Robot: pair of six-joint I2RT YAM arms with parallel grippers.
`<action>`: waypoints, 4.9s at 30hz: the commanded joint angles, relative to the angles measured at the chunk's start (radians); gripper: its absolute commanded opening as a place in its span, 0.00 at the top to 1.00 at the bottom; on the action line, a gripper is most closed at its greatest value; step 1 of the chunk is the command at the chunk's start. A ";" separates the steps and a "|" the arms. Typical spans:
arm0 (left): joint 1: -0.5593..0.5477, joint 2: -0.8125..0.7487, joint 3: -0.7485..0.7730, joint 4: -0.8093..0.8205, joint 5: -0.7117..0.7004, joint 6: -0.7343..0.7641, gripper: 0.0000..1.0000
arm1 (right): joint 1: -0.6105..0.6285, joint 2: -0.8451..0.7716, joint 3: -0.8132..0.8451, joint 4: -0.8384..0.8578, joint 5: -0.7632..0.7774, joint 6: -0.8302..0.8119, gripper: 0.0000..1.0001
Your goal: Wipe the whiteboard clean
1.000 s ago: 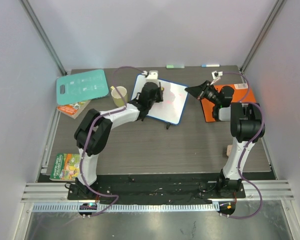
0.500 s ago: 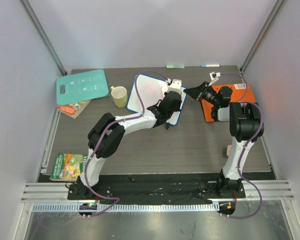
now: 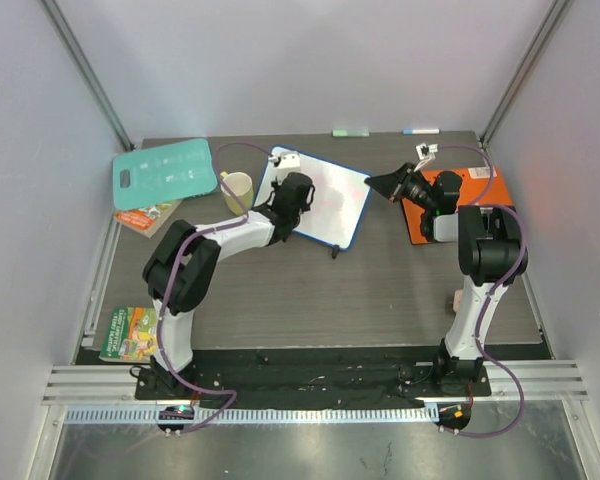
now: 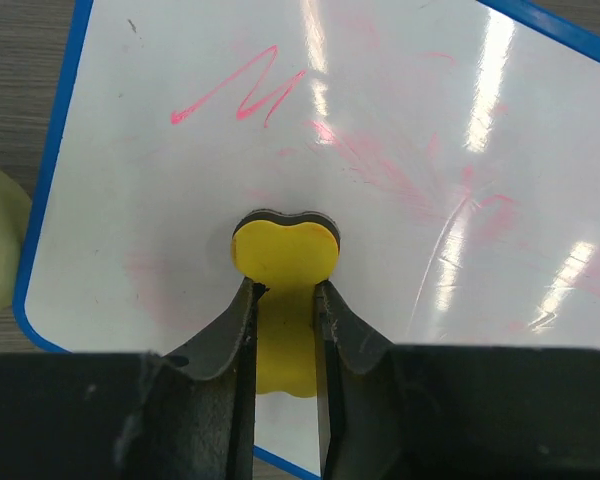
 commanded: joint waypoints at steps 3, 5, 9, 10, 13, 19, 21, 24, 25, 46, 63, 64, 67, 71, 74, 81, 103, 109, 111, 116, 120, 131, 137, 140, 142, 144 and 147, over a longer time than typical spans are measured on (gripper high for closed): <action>-0.113 0.108 0.127 -0.036 0.042 0.075 1.00 | 0.014 -0.059 0.017 0.039 -0.059 -0.123 0.99; -0.165 0.152 0.197 -0.050 0.057 0.082 1.00 | 0.014 -0.062 0.017 0.033 -0.059 -0.128 0.99; -0.223 0.214 0.291 -0.059 0.068 0.083 1.00 | 0.014 -0.060 0.018 0.030 -0.056 -0.130 0.99; -0.233 0.237 0.328 -0.070 0.070 0.077 1.00 | 0.014 -0.059 0.017 0.028 -0.056 -0.131 0.98; -0.231 0.280 0.423 -0.123 0.064 0.071 1.00 | 0.014 -0.059 0.018 0.025 -0.055 -0.133 0.99; -0.213 0.324 0.517 -0.213 0.002 0.066 1.00 | 0.014 -0.057 0.023 0.019 -0.052 -0.136 0.99; -0.208 0.337 0.546 -0.239 -0.011 0.088 1.00 | 0.014 -0.059 0.023 0.015 -0.052 -0.137 0.98; -0.211 0.331 0.506 -0.254 0.004 0.094 1.00 | 0.014 -0.060 0.023 0.007 -0.051 -0.145 0.99; -0.210 0.320 0.477 -0.243 0.008 0.091 1.00 | 0.014 -0.059 0.026 0.005 -0.051 -0.143 0.99; -0.234 0.197 0.188 -0.082 -0.125 0.008 1.00 | 0.040 -0.063 0.025 0.002 -0.055 -0.150 0.98; -0.185 0.370 0.597 -0.188 -0.119 0.137 1.00 | 0.047 -0.065 0.028 -0.007 -0.059 -0.156 0.99; -0.161 0.357 0.566 -0.194 -0.119 0.111 1.00 | 0.047 -0.065 0.028 -0.008 -0.057 -0.157 0.99; -0.104 0.321 0.502 -0.199 -0.126 0.080 1.00 | 0.047 -0.066 0.026 -0.008 -0.054 -0.160 0.99; -0.018 0.254 0.410 -0.200 -0.136 0.053 1.00 | 0.047 -0.068 0.025 -0.012 -0.054 -0.160 0.99; 0.045 0.200 0.328 -0.170 -0.079 0.026 1.00 | 0.045 -0.066 0.028 -0.012 -0.056 -0.162 0.98; -0.025 0.238 0.383 -0.165 -0.005 0.104 1.00 | 0.048 -0.066 0.028 -0.013 -0.054 -0.160 0.99; -0.265 0.369 0.491 -0.243 0.054 0.151 1.00 | 0.051 -0.068 0.032 -0.038 -0.046 -0.174 0.99; -0.311 0.343 0.394 -0.223 0.044 0.134 1.00 | 0.050 -0.066 0.035 -0.042 -0.045 -0.174 0.98; -0.325 0.347 0.374 -0.223 0.044 0.128 1.00 | 0.051 -0.066 0.034 -0.042 -0.045 -0.174 0.98; -0.331 0.346 0.322 -0.231 0.021 0.095 1.00 | 0.051 -0.066 0.035 -0.042 -0.046 -0.173 0.98; -0.311 0.314 0.282 -0.233 -0.030 0.076 1.00 | 0.051 -0.063 0.035 -0.041 -0.046 -0.171 0.98; -0.141 0.160 0.068 -0.200 -0.062 -0.004 1.00 | 0.053 -0.063 0.038 -0.039 -0.049 -0.168 0.99; -0.113 0.126 -0.025 -0.176 -0.080 -0.063 1.00 | 0.053 -0.065 0.037 -0.041 -0.049 -0.171 0.99; -0.115 0.140 -0.009 -0.171 -0.085 -0.072 1.00 | 0.053 -0.062 0.040 -0.041 -0.049 -0.171 0.99; -0.116 0.148 0.026 -0.164 -0.070 -0.055 1.00 | 0.053 -0.062 0.038 -0.041 -0.051 -0.170 0.99; -0.131 0.168 0.088 -0.153 -0.058 -0.011 1.00 | 0.053 -0.059 0.041 -0.041 -0.052 -0.168 0.99; -0.167 0.211 0.210 -0.151 -0.073 0.049 1.00 | 0.054 -0.060 0.041 -0.041 -0.054 -0.168 0.99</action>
